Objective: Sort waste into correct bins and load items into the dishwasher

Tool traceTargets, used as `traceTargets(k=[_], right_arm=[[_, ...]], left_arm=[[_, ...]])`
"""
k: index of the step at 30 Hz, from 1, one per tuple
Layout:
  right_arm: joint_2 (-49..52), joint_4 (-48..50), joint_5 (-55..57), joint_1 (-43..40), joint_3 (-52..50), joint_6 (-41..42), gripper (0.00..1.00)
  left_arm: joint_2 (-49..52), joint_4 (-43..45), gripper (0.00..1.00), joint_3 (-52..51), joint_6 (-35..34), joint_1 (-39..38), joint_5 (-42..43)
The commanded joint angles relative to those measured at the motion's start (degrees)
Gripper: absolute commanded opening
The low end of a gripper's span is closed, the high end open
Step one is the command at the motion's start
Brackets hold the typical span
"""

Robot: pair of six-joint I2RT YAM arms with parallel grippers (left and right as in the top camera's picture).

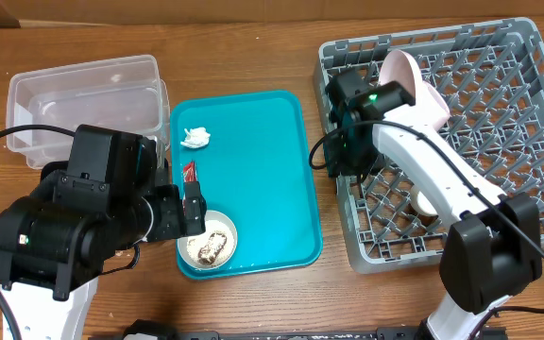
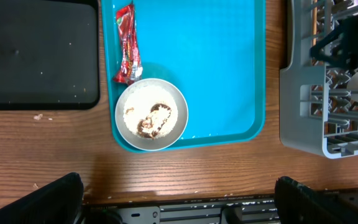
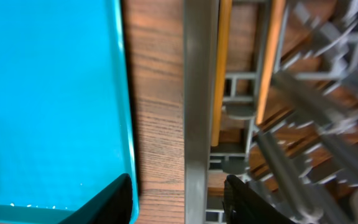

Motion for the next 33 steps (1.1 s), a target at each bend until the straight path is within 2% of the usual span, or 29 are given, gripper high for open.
traceTargets(k=[1, 9, 23, 33], right_arm=[[-0.20, 1.27, 0.85, -0.11, -2.91, 4.90, 0.49], [-0.20, 7.96, -1.86, -0.11, -6.19, 10.88, 0.43], [-0.20, 10.82, -6.60, -0.17, -6.19, 18.23, 0.43], [-0.52, 10.75, -5.99, -0.15, -5.57, 17.62, 0.45]], left_arm=[[0.07, 0.11, 1.00, 0.72, 0.90, -0.20, -0.76], [0.07, 0.11, 1.00, 0.72, 0.90, -0.20, -0.76], [0.07, 0.11, 1.00, 0.72, 0.90, -0.20, -0.76], [0.07, 0.11, 1.00, 0.72, 0.90, -0.20, -0.76]])
